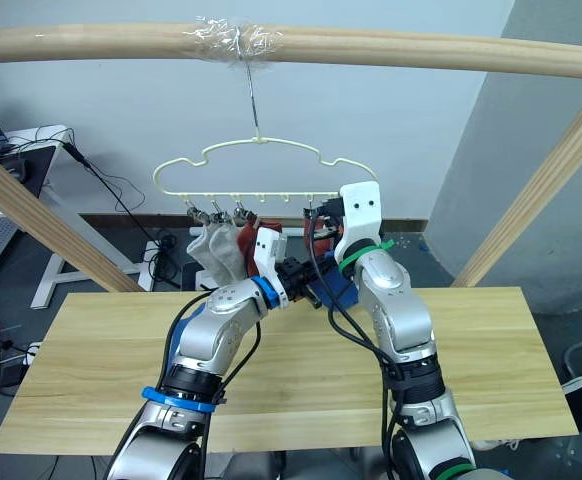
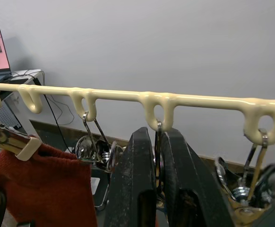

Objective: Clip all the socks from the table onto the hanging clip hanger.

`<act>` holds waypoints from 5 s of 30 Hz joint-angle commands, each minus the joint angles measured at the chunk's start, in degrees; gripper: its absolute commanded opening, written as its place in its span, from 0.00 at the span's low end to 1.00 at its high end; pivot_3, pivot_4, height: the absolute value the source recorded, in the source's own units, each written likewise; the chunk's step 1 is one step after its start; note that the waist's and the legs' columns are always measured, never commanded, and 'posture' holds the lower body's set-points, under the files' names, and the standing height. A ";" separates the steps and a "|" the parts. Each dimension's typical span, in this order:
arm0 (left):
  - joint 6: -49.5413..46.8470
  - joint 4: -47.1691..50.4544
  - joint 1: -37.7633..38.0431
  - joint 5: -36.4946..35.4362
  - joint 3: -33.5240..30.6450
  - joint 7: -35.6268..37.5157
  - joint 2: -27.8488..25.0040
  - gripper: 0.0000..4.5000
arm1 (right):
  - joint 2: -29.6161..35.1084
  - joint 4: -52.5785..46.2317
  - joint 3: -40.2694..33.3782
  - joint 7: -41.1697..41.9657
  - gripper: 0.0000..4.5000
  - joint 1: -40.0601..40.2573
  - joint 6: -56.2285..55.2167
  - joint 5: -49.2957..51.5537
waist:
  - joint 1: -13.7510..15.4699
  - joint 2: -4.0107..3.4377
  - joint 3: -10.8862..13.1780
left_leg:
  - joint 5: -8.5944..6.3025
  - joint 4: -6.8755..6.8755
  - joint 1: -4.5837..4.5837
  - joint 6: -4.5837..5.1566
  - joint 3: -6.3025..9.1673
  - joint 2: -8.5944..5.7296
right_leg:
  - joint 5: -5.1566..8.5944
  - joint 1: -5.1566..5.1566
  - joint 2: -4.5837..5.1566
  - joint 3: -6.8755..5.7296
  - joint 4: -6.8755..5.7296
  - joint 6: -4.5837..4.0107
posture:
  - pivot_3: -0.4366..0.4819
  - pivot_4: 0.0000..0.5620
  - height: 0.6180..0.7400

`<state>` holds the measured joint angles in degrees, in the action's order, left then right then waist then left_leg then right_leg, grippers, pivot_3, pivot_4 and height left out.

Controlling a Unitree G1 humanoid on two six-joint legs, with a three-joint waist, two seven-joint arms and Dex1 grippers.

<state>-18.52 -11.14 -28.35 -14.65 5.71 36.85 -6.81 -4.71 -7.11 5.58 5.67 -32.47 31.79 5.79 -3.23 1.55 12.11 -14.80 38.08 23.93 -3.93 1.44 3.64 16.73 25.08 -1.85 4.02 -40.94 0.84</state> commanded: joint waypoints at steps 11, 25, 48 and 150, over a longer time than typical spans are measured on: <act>5.74 -3.82 -4.91 0.17 -1.73 -2.23 1.21 0.01 | -0.51 -4.09 -1.39 -0.33 0.00 0.23 2.34 1.75 | -0.02 0.01 0.00 | 0.00 0.00 0.01 0.00 -0.01 -0.01 | 0.00 0.00 0.00 0.00 0.01 0.00 | 0.41 0.38 0.62; 5.33 -1.82 -5.21 -1.92 -2.17 -1.08 1.45 0.01 | 0.11 -4.06 -0.45 0.36 0.00 0.74 2.68 1.66 | -0.02 0.01 0.00 | 0.00 0.00 0.01 -0.01 0.00 -0.01 | 0.00 0.00 0.00 0.00 0.01 0.00 | 0.42 0.38 0.62; 8.93 -4.77 -7.73 3.73 0.34 -1.93 0.58 0.01 | 0.49 -4.33 0.42 1.18 0.00 1.04 3.63 2.40 | -0.02 0.01 0.00 | 0.00 0.00 0.00 -0.01 0.00 -0.01 | 0.00 0.00 0.00 -0.01 0.00 0.00 | 0.41 0.38 0.62; 4.65 16.27 0.68 -6.99 -1.46 23.65 -21.03 0.60 | 0.70 -13.99 -2.50 -7.65 0.42 4.06 8.70 -2.17 | -0.10 -0.06 0.11 | 0.02 0.02 0.00 -0.02 0.00 0.00 | 0.01 0.02 -0.01 0.01 -0.03 0.02 | 0.42 0.37 0.62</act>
<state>-14.36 3.61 -27.68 -20.52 5.02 60.42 -27.40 -3.55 -17.83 2.56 -1.61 -28.06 40.69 3.50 -3.33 1.49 12.22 -14.78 38.10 23.93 -3.95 1.44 3.64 16.74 25.10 -1.86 4.03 -40.98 0.85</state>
